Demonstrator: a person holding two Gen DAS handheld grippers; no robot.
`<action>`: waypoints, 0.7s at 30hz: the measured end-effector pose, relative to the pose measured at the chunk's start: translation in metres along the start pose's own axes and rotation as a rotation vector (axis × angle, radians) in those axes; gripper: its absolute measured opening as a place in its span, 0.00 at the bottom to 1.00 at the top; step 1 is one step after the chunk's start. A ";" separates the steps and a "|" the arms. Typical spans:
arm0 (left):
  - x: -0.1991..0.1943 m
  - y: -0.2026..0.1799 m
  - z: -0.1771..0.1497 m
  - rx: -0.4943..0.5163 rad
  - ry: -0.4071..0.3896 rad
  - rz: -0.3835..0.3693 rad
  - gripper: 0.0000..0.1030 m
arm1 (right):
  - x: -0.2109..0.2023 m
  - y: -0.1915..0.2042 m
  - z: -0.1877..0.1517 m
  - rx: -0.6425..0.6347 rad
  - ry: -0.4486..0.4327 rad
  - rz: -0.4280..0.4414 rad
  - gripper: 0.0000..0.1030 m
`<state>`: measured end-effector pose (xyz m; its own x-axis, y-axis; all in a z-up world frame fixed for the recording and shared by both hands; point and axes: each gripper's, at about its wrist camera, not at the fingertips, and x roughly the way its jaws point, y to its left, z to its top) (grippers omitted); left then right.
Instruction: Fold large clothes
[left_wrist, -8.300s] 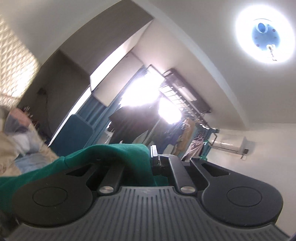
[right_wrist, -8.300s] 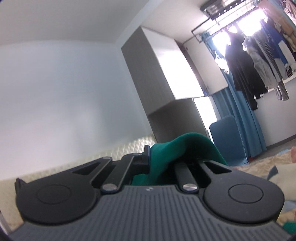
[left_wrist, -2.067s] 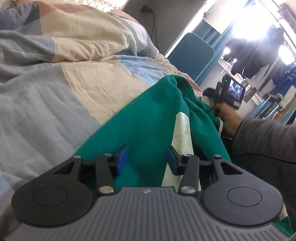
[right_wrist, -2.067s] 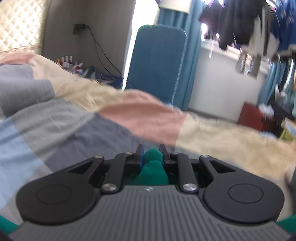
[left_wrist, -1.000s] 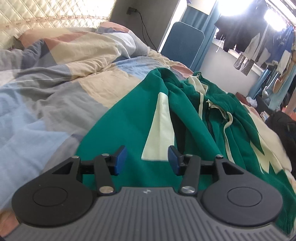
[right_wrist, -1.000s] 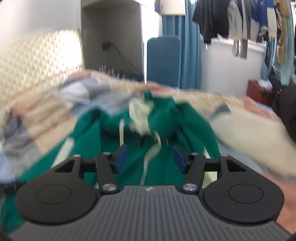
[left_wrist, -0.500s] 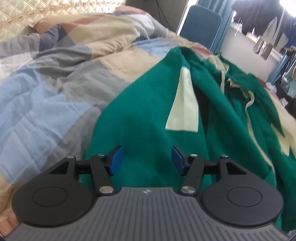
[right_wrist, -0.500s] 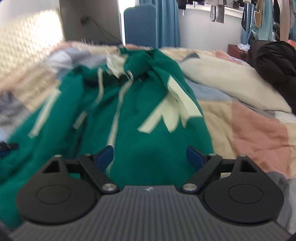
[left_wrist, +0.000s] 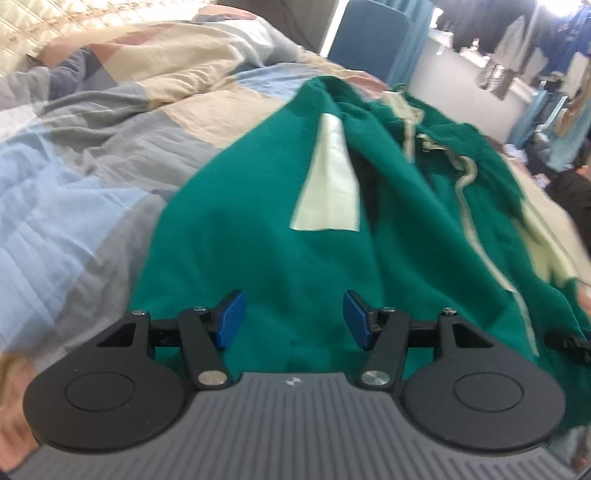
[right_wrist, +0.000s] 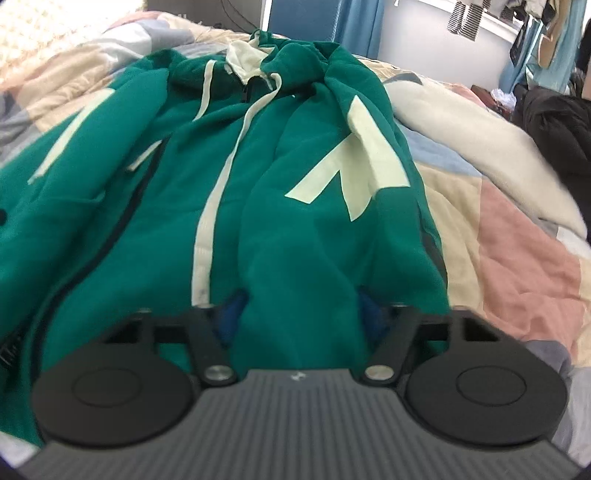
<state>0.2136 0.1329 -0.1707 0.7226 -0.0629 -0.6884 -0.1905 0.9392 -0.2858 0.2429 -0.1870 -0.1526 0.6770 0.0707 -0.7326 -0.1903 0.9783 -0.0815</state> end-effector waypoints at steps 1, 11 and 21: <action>-0.003 -0.003 -0.002 0.006 0.000 -0.024 0.62 | -0.005 -0.003 0.001 0.020 -0.009 0.013 0.28; -0.002 -0.026 -0.015 0.140 0.071 0.034 0.43 | -0.034 -0.052 0.011 0.256 -0.119 0.001 0.13; -0.037 0.034 0.049 0.031 -0.033 0.201 0.05 | -0.057 -0.124 0.070 0.227 -0.227 -0.096 0.12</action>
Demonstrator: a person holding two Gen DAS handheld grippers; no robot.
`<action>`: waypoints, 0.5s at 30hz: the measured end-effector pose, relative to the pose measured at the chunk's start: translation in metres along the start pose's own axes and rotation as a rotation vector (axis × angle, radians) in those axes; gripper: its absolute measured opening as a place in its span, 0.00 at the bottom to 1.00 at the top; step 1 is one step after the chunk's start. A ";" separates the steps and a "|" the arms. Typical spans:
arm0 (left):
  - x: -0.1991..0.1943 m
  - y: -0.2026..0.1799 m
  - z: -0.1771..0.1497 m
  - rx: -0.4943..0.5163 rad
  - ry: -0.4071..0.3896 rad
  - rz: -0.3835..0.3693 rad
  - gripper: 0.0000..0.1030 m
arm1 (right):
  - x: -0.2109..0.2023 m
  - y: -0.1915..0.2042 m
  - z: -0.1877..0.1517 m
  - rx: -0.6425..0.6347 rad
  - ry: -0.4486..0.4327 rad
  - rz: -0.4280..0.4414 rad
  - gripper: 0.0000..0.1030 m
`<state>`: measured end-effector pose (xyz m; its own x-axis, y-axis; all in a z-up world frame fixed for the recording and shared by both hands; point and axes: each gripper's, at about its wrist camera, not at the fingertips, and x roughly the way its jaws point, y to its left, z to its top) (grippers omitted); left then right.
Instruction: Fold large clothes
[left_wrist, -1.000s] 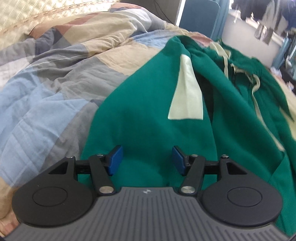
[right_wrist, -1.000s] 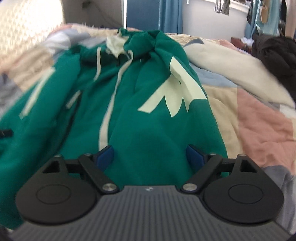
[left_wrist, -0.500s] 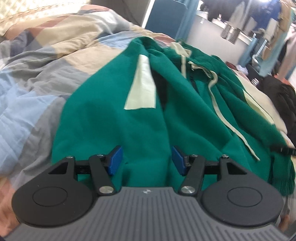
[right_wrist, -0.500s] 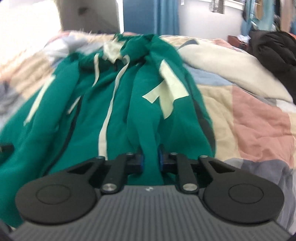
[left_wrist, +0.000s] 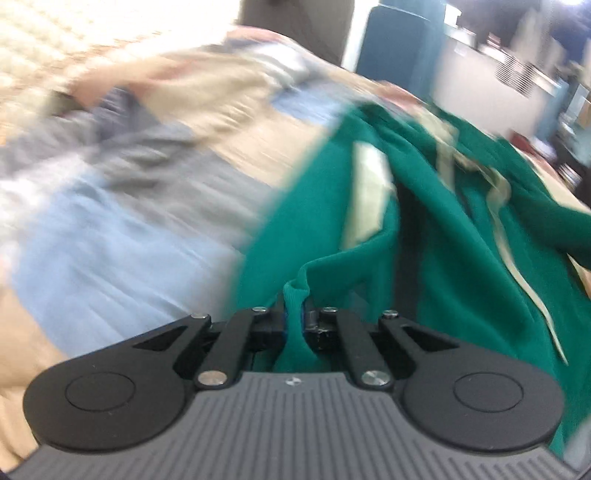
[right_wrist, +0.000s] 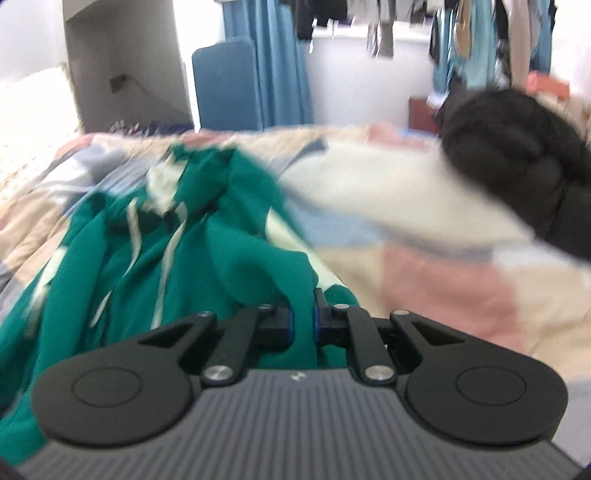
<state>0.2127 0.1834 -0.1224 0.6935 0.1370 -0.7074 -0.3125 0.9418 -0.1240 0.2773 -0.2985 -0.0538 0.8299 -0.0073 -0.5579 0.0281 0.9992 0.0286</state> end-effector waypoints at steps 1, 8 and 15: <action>0.000 0.011 0.015 -0.010 -0.011 0.044 0.05 | 0.000 -0.010 0.012 -0.001 -0.019 -0.022 0.12; 0.012 0.091 0.137 -0.036 -0.128 0.414 0.05 | 0.018 -0.084 0.102 0.126 -0.139 -0.133 0.11; 0.064 0.146 0.219 -0.148 -0.160 0.543 0.05 | 0.083 -0.133 0.137 0.079 -0.182 -0.334 0.11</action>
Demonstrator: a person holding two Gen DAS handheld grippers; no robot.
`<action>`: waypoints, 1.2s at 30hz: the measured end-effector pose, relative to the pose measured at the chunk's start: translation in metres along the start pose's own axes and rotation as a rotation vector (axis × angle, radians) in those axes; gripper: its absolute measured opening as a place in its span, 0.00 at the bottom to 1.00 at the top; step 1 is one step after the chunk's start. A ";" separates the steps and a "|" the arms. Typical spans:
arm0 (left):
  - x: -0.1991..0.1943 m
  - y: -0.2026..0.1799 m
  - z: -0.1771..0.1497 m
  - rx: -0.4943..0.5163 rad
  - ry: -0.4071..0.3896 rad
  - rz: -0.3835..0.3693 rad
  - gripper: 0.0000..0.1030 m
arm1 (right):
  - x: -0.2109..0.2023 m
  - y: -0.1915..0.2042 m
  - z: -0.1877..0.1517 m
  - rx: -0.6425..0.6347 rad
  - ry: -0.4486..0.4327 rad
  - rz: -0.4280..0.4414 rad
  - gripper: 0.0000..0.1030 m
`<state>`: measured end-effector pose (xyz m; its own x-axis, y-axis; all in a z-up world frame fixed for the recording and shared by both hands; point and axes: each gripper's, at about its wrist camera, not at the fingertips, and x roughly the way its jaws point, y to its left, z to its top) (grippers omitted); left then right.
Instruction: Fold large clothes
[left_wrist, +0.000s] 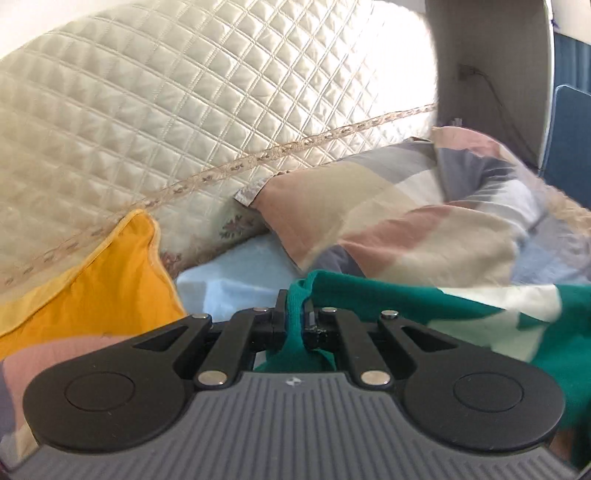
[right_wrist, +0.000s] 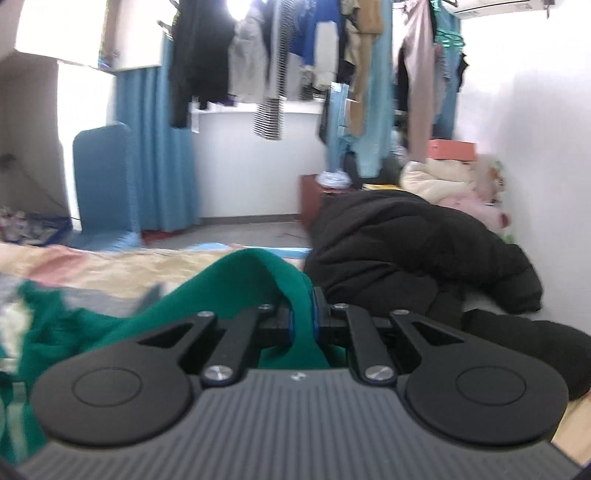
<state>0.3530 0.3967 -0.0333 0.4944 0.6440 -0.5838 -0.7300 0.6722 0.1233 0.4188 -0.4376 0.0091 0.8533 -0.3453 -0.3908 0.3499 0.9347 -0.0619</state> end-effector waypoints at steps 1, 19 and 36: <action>0.018 -0.006 0.001 0.013 0.024 0.020 0.05 | 0.013 -0.004 -0.005 -0.004 0.009 -0.023 0.11; 0.072 -0.014 -0.042 -0.046 0.134 -0.009 0.27 | 0.081 -0.040 -0.125 0.126 0.114 -0.110 0.42; -0.167 -0.065 -0.142 -0.063 0.187 -0.637 0.50 | -0.127 0.037 -0.094 0.202 0.162 0.296 0.63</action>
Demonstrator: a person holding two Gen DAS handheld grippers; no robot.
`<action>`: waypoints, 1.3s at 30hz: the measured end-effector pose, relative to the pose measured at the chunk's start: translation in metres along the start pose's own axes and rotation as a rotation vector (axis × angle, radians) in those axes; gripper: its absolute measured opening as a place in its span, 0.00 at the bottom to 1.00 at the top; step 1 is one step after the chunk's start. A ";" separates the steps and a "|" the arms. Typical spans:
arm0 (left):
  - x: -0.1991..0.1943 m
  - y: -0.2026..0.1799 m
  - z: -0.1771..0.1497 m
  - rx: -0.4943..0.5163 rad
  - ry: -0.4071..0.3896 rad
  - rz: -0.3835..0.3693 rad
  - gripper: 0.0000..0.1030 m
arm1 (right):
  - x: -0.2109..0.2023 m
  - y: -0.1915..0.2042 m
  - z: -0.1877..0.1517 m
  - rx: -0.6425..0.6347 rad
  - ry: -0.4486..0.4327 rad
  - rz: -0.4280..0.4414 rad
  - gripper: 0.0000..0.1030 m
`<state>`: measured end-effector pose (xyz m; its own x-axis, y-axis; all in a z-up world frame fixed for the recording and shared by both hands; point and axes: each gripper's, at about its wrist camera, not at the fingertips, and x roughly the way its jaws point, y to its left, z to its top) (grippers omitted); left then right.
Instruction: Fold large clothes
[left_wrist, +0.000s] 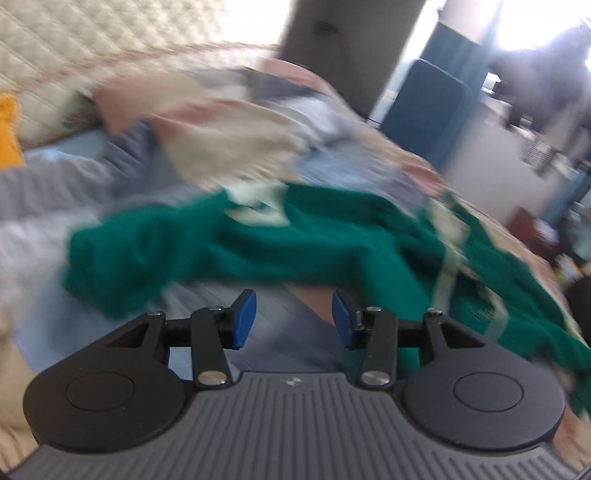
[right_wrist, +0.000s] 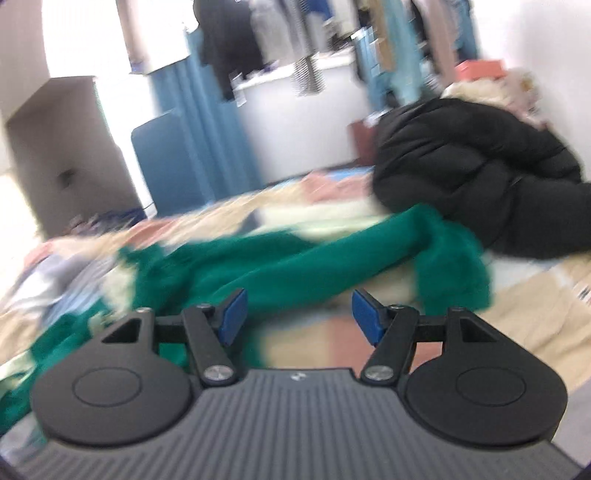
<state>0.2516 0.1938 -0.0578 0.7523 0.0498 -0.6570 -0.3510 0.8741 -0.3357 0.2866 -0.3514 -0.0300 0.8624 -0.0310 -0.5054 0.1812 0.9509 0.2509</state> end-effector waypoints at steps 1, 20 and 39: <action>-0.003 -0.011 -0.012 0.007 0.018 -0.036 0.50 | -0.006 0.011 -0.007 0.000 0.028 0.027 0.63; 0.027 -0.046 -0.160 -0.036 0.207 -0.322 0.50 | -0.006 0.158 -0.183 -0.420 0.504 0.488 0.77; 0.045 -0.003 -0.134 -0.230 0.110 -0.319 0.50 | 0.011 0.175 -0.206 -0.490 0.562 0.638 0.31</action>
<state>0.2118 0.1288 -0.1772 0.7840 -0.2688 -0.5596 -0.2351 0.7057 -0.6683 0.2302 -0.1216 -0.1619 0.3568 0.5636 -0.7450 -0.5663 0.7647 0.3073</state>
